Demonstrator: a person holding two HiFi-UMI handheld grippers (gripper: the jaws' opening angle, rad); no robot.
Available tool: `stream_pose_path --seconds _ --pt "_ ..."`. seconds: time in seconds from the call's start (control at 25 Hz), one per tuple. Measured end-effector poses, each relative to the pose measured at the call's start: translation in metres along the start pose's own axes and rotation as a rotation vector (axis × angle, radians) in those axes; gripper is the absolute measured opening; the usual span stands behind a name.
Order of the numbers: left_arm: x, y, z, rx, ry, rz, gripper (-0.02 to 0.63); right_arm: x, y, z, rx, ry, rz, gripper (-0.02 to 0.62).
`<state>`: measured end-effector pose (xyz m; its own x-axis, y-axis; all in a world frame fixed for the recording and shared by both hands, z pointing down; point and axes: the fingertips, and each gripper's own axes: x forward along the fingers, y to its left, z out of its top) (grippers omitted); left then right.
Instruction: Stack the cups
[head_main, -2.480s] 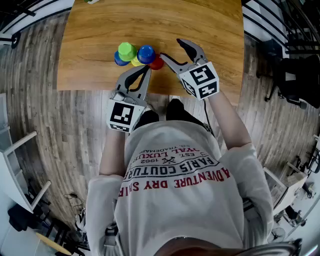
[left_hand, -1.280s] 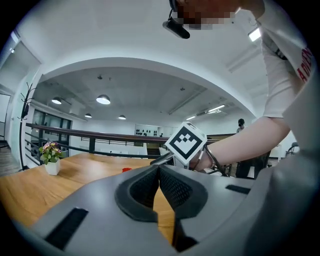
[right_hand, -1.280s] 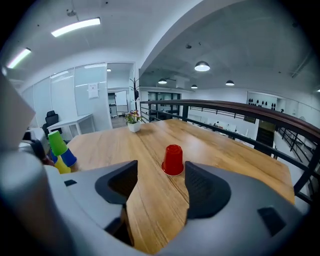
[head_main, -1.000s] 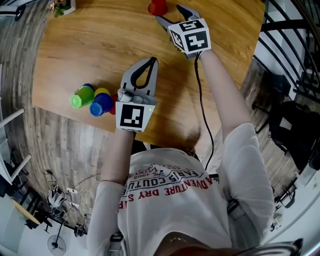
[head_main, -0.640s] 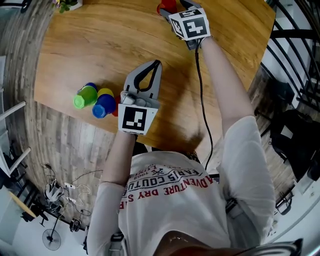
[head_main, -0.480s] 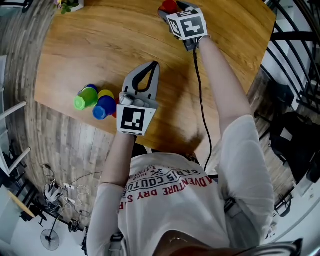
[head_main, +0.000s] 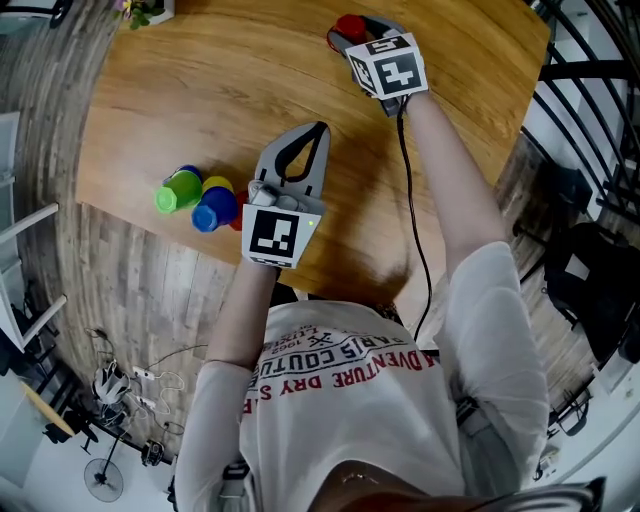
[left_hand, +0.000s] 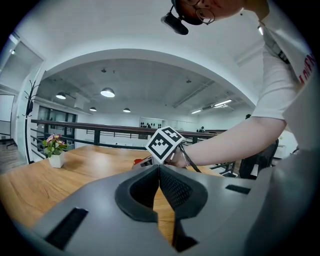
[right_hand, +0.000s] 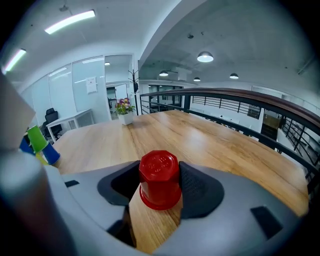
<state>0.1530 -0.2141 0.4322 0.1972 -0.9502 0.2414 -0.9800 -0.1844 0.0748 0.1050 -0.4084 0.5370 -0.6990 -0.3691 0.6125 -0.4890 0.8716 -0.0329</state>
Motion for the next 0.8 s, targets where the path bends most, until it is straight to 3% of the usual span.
stream_pose_path --seconds 0.16,0.36,0.6,0.8 --pt "-0.008 -0.007 0.011 0.004 -0.018 -0.016 0.017 -0.032 0.009 -0.008 0.023 0.008 -0.006 0.253" --pt "-0.03 -0.02 0.019 0.068 -0.01 -0.041 0.017 -0.079 0.033 -0.019 0.066 0.032 -0.004 0.253" --pt "-0.063 -0.032 0.028 0.065 -0.017 -0.09 0.017 -0.127 0.062 -0.026 0.023 0.069 -0.037 0.253" --pt "-0.095 -0.041 0.047 0.117 -0.042 -0.145 0.017 -0.164 0.088 -0.018 0.027 0.043 -0.073 0.253"
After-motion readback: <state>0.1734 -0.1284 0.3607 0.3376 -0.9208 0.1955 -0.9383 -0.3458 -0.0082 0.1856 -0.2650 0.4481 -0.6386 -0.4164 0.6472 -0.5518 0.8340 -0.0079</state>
